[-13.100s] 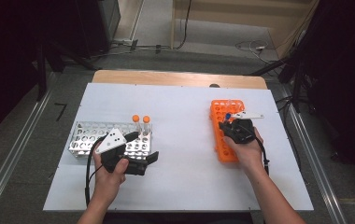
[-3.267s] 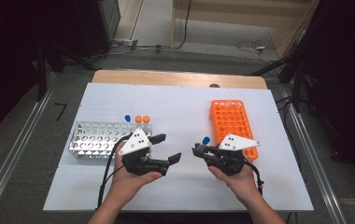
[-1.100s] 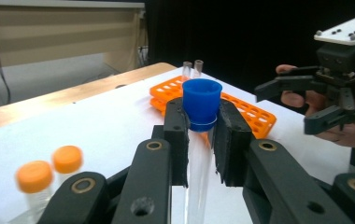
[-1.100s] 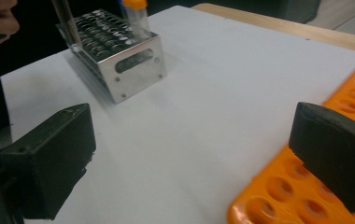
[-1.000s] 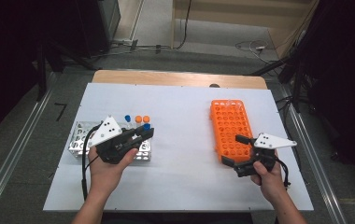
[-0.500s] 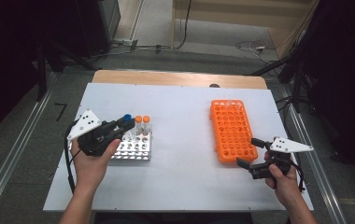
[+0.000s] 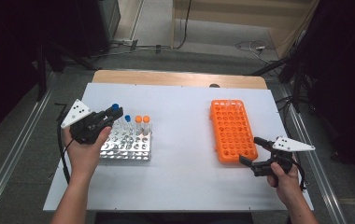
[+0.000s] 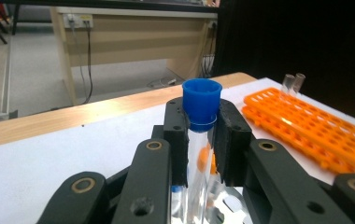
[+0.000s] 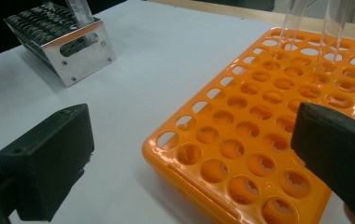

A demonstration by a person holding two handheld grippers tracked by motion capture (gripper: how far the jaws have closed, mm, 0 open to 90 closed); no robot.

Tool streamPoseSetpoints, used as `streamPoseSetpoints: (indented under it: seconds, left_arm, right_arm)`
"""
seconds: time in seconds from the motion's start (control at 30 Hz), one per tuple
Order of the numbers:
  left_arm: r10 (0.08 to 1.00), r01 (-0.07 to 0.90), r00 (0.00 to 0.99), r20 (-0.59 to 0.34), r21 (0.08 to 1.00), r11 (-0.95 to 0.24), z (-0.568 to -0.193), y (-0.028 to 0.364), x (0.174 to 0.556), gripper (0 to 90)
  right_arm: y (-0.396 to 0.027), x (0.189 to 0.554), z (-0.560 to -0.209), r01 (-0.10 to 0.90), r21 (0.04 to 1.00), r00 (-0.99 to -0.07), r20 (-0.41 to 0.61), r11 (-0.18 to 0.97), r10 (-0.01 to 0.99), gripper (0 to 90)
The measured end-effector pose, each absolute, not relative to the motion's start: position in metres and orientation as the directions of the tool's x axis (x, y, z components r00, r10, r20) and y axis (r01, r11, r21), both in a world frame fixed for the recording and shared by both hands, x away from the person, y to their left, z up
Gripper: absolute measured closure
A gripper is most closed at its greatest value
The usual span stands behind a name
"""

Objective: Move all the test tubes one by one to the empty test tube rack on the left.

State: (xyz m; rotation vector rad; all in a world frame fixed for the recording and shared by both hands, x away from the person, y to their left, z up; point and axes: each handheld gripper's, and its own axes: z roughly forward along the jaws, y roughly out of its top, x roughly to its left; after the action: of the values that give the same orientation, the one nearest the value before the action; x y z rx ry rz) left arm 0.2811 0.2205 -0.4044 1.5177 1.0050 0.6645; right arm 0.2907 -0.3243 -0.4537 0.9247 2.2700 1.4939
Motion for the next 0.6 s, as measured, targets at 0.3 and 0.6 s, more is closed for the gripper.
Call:
streamPoseSetpoints:
  seconds: [0.3, 0.6]
  left_arm:
    - [0.893, 0.264, 0.431, -0.13, 0.964, 0.013, -0.418, 0.22, 0.301, 77.2]
    - [0.904, 0.299, 0.413, -0.112, 0.954, -0.019, -0.426, 0.217, 0.309, 77.1]
  right_arm:
    - [-0.326, 0.291, -0.454, 0.358, 0.897, -0.75, 0.11, 0.261, 0.652, 0.5]
    - [-0.325, 0.291, -0.456, 0.359, 0.896, -0.748, 0.107, 0.263, 0.655, 0.5]
